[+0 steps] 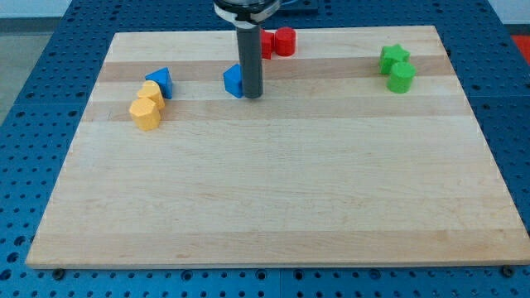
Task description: Move the blue cube closer to blue triangle
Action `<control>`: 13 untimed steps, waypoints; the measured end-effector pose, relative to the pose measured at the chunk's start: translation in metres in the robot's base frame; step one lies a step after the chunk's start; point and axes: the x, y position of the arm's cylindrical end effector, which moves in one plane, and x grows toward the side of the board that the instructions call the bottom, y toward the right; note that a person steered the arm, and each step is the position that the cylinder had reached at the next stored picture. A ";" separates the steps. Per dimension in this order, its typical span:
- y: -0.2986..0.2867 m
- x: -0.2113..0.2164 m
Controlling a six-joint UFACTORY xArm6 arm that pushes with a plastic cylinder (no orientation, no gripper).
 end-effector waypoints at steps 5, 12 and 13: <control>-0.044 -0.046; -0.067 -0.060; -0.067 -0.060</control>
